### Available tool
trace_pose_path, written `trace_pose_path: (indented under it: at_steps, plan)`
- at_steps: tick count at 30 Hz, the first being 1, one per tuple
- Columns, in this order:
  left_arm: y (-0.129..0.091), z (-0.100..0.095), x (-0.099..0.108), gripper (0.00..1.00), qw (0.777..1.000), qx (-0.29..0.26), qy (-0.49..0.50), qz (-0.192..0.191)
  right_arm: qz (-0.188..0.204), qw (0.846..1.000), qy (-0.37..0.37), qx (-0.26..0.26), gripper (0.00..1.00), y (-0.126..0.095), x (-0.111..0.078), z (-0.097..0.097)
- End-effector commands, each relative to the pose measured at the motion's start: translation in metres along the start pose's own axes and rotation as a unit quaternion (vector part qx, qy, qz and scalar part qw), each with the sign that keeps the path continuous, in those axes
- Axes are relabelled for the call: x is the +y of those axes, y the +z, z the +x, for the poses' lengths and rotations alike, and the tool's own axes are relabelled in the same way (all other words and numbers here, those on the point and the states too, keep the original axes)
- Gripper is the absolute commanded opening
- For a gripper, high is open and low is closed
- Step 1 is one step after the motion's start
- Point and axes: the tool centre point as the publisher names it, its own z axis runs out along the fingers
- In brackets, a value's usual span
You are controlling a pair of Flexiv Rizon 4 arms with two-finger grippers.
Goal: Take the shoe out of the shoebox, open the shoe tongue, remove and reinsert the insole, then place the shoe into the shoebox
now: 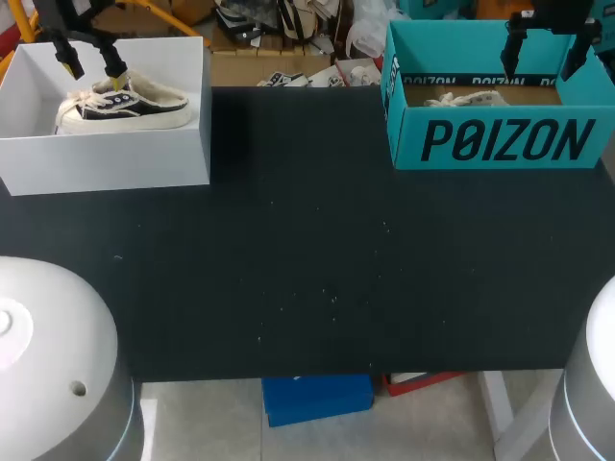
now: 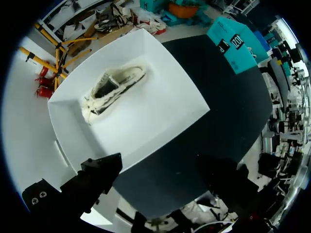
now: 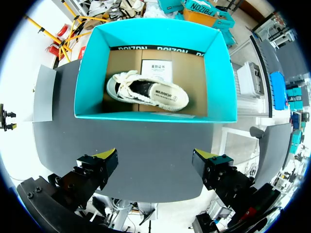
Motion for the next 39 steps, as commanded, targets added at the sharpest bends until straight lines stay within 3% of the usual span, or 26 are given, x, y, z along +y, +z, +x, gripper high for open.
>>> trace_pose_path:
  at_steps: [1, 7, 10, 18, 20, 21, 38, 39]
  plan:
    - [0.0, -0.003, -0.004, 1.0, 1.0, 0.008, 0.002, -0.004, 0.001, 1.0, 0.0, 0.0, 1.0, 0.0, 0.0, 0.0]
    - [0.001, -0.005, -0.005, 1.0, 0.999, -0.004, 0.031, -0.01, 0.001, 1.0, 0.0, 0.0, 1.0, 0.0, 0.0, 0.0]
    - [0.001, -0.011, -0.012, 1.0, 0.991, 0.048, 0.119, -0.032, 0.001, 1.0, 0.0, 0.0, 1.0, 0.0, 0.0, 0.0]
    - [-0.007, -0.04, -0.027, 1.0, 0.939, 0.12, 0.306, -0.099, 0.001, 1.0, 0.0, 0.0, 1.0, 0.0, 0.0, 0.0]
    - [-0.008, -0.046, -0.029, 1.0, 0.926, 0.12, 0.332, -0.132, 0.001, 1.0, 0.0, 0.0, 1.0, 0.0, 0.0, 0.0]
    - [-0.01, -0.048, -0.03, 1.0, 0.929, 0.091, 0.33, -0.137, 0.001, 1.0, 0.0, 0.0, 1.0, 0.0, 0.0, 0.0]
    - [-0.01, -0.048, -0.03, 1.0, 0.929, 0.091, 0.33, -0.137, 0.001, 1.0, 0.0, 0.0, 1.0, 0.0, 0.0, 0.0]
    - [-0.01, -0.059, -0.039, 1.0, 0.927, 0.083, 0.337, -0.139, 0.001, 1.0, 0.0, 0.0, 1.0, 0.0, 0.0, 0.0]
